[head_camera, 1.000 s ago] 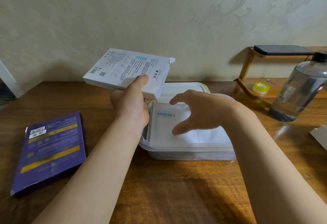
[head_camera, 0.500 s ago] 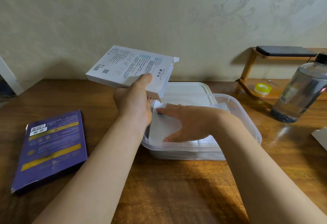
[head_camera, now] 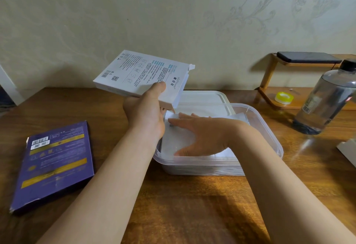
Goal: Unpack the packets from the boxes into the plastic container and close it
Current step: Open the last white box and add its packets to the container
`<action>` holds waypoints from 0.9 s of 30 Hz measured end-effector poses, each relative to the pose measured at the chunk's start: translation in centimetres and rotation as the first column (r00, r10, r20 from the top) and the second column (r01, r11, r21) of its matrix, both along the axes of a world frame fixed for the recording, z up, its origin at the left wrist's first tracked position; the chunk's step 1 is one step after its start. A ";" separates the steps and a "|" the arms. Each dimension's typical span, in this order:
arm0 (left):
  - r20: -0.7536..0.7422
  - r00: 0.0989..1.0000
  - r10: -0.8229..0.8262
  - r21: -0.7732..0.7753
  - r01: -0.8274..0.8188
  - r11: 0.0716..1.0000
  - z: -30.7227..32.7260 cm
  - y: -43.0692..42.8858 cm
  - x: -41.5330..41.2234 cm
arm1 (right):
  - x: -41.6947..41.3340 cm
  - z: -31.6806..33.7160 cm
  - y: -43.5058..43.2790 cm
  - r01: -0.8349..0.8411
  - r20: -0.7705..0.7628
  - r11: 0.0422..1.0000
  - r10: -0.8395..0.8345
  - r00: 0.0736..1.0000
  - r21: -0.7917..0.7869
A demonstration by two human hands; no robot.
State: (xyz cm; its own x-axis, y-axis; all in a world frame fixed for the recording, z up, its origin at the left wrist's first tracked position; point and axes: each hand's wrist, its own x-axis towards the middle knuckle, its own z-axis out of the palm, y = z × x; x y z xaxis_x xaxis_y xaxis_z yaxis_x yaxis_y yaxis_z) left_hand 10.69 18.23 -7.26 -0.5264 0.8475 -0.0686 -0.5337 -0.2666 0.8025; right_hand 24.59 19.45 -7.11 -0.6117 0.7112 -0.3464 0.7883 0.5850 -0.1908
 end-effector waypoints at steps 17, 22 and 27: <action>0.005 1.000 -0.027 0.011 0.027 1.000 0.2 0.0 0.2 | -1.0 -1.3 0.3 -0.001 -0.132 0.997 0.010 0.991 0.071; -0.024 0.999 -0.043 0.006 0.043 0.999 0.3 0.0 0.1 | 0.2 1.0 1.3 0.457 -0.764 0.851 -0.469 0.443 -0.258; -0.093 0.988 -0.121 -0.007 0.121 0.993 0.7 -0.3 0.9 | 0.6 2.1 1.2 0.317 -0.752 0.723 -0.658 0.041 -0.614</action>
